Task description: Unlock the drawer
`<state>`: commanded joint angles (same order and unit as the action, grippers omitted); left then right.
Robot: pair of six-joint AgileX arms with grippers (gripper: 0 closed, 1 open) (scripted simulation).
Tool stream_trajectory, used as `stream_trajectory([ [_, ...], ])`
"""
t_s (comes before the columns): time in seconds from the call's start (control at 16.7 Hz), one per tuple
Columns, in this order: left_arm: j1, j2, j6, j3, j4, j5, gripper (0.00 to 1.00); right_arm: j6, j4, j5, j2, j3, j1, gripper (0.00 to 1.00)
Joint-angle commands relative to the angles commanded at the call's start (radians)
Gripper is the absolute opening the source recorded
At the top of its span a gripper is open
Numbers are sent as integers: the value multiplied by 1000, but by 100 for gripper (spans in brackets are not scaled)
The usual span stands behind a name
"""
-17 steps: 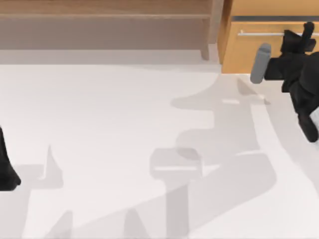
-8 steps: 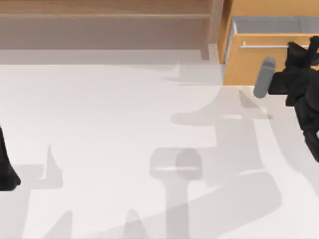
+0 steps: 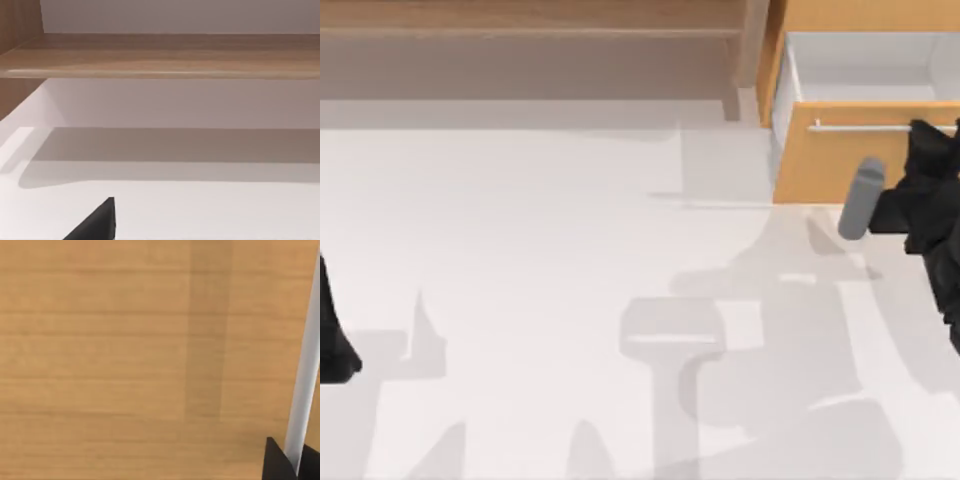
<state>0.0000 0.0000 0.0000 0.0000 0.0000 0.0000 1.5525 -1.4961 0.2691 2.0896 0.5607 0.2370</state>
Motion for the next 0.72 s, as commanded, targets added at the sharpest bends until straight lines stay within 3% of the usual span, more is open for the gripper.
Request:
stream_trajectory([
  [0.72, 0, 0, 0, 0, 0, 0, 100, 0, -133, 51, -59, -180, 49, 0],
])
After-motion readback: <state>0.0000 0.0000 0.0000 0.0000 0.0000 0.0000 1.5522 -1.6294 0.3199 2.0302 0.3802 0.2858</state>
